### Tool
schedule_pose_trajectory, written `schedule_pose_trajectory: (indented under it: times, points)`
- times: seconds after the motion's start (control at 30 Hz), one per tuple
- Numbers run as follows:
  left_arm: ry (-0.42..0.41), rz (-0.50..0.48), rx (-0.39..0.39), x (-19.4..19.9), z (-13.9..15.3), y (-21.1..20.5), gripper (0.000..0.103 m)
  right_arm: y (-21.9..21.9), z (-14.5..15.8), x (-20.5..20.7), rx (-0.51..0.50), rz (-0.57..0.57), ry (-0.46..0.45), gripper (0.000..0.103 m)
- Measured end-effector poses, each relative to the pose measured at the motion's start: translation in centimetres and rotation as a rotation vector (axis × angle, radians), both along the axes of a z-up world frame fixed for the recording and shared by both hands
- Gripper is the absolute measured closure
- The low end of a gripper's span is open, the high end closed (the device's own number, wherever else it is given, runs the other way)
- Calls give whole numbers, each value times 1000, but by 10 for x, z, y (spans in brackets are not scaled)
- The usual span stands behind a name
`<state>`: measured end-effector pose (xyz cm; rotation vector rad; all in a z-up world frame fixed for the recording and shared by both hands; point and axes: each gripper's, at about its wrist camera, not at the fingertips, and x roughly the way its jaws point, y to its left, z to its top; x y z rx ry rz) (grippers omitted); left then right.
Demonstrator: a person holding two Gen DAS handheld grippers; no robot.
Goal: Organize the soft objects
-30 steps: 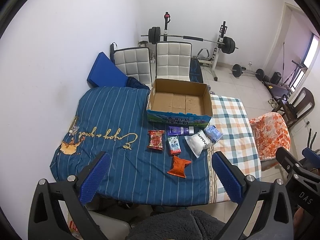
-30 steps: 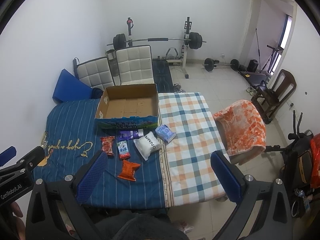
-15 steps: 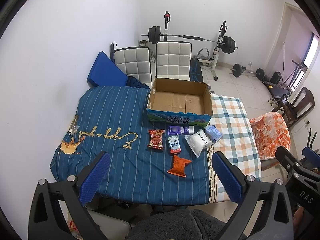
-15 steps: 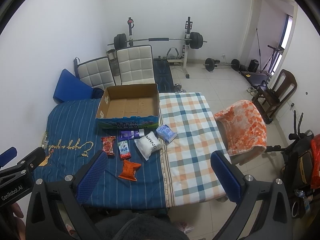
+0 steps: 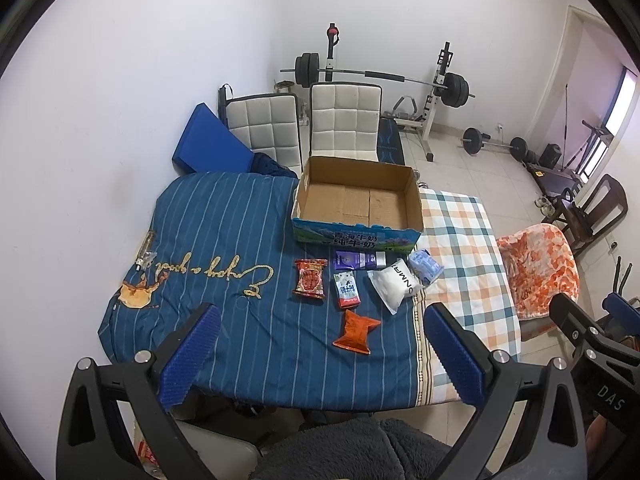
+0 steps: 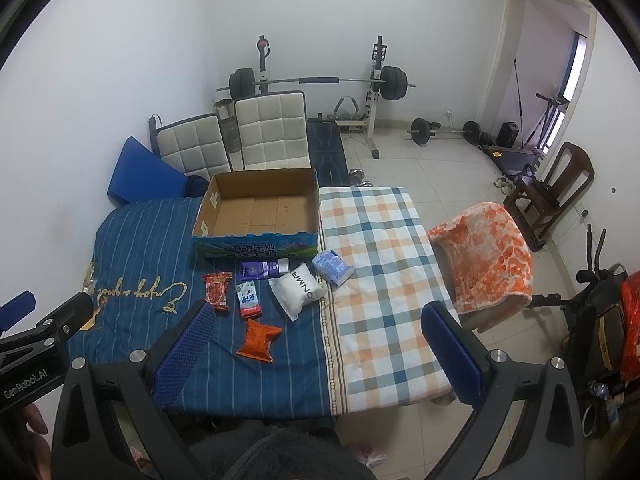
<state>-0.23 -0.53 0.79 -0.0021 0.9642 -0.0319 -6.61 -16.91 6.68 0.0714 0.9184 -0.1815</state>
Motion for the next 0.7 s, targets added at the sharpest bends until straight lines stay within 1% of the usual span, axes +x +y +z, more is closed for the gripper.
schedule_pose_trajectory:
  times: [0.5, 0.63, 0.7]
  points:
    - [2, 0, -1, 0, -1, 0, 0, 4, -4, 8, 13, -9, 11, 0]
    - [-10, 10, -1, 0, -1, -1, 0, -4, -19, 25, -12, -33, 8, 0]
    - [-30, 29, 17, 6, -12, 2, 0, -12, -34, 37, -27, -38, 23, 0]
